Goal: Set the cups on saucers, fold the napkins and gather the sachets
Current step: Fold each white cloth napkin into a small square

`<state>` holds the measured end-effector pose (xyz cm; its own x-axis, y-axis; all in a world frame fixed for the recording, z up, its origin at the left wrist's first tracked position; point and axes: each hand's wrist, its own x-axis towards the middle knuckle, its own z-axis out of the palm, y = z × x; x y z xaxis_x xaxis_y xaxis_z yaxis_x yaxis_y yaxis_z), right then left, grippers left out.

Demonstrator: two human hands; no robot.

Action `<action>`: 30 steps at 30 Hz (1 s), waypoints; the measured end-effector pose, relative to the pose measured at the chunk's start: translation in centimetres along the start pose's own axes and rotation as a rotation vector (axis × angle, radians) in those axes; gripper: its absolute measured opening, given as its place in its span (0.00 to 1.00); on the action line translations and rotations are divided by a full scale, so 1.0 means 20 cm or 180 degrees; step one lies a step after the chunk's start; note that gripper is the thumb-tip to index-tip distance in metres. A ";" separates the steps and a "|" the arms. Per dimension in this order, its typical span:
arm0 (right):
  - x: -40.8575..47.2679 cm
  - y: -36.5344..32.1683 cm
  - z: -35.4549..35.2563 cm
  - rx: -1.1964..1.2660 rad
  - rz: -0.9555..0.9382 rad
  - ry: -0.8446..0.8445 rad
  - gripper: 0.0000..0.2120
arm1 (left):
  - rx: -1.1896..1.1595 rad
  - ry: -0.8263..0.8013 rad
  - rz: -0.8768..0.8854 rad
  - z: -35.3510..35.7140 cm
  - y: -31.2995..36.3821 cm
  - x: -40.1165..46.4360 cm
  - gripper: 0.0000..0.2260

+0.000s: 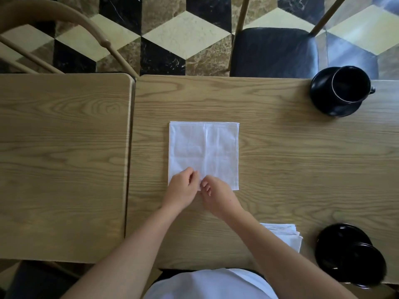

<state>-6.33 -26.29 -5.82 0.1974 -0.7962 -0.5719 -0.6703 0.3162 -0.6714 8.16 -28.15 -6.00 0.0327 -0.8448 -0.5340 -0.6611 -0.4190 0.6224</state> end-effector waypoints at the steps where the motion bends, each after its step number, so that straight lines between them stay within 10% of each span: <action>1: -0.01 0.04 -0.03 -0.0117 0.0066 0.0072 0.04 | 0.0145 -0.0045 0.0097 -0.03 -0.02 0.01 0.16; 20: -0.12 0.19 -0.21 0.0495 0.1250 0.1213 0.07 | -0.0370 0.1338 -0.1553 -0.17 -0.19 -0.09 0.08; 30: -0.10 0.12 -0.29 0.1381 0.1521 0.0780 0.08 | -0.2013 0.0211 -0.2054 -0.27 -0.16 -0.04 0.06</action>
<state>-12.49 -26.99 -3.43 -0.2502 -0.5956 -0.7633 -0.2865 0.7986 -0.5293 14.19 -28.01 -4.53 0.3102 -0.3917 -0.8662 0.0352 -0.9058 0.4222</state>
